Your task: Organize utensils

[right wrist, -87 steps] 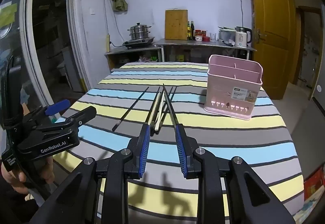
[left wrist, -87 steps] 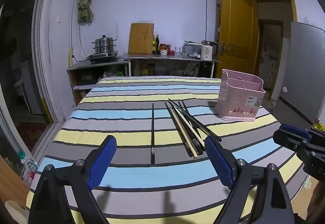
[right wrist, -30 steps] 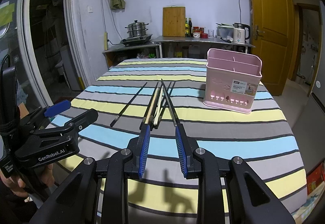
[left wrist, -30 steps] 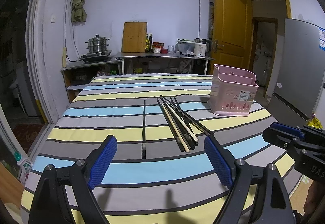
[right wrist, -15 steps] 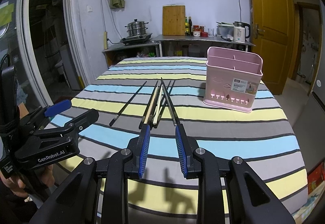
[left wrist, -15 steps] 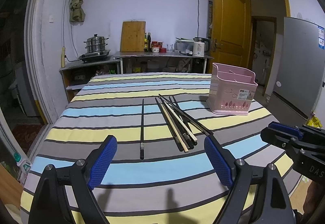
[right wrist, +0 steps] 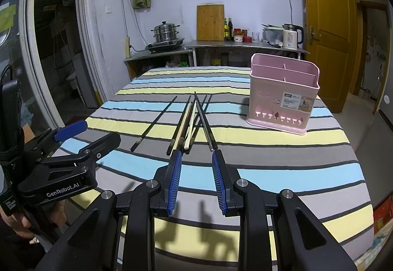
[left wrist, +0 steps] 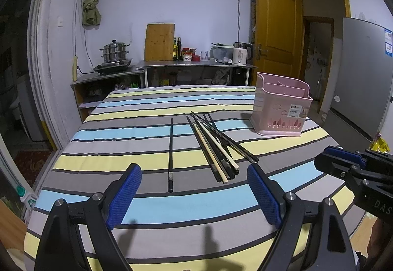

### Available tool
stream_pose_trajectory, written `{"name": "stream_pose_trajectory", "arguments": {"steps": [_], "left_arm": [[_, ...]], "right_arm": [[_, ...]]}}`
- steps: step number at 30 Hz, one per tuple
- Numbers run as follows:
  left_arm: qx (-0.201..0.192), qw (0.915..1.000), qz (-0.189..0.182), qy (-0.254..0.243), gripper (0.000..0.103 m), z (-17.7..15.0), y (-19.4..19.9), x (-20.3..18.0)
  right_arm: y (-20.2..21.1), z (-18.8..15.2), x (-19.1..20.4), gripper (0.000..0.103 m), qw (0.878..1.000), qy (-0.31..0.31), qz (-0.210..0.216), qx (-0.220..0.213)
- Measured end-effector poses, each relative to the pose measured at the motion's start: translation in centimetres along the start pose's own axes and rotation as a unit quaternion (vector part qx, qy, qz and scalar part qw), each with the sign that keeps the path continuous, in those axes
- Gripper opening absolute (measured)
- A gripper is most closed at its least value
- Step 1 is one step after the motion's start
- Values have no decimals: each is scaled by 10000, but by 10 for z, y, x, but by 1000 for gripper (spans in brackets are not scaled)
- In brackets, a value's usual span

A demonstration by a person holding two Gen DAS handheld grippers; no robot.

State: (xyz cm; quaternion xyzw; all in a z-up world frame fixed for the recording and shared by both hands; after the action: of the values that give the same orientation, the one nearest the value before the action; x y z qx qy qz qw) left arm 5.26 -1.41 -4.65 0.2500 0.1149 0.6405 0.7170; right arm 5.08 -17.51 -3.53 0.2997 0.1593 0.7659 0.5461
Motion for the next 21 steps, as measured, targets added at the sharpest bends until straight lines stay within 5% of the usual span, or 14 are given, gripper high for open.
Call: {"name": "stream_pose_trajectory", "arguments": {"steps": [21], "left_arm": [[492, 9984, -278, 81, 86, -1, -49, 17]], "right_arm": [[-29, 12, -8, 27, 9997, -71, 19, 234]]}}
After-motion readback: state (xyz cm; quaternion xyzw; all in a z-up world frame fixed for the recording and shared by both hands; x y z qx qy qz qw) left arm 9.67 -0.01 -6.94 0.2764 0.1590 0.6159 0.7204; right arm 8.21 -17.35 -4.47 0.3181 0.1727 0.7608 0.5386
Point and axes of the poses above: each gripper's, at about its wrist camera, not at the fingertips, and y roughly against the way its jaws point, x to its left, z to its top, the point moved 6 cm from there along -y, roughly the way its jaws point, and after that the axes turned 13 degrees about -y, right-handed, at the moved point
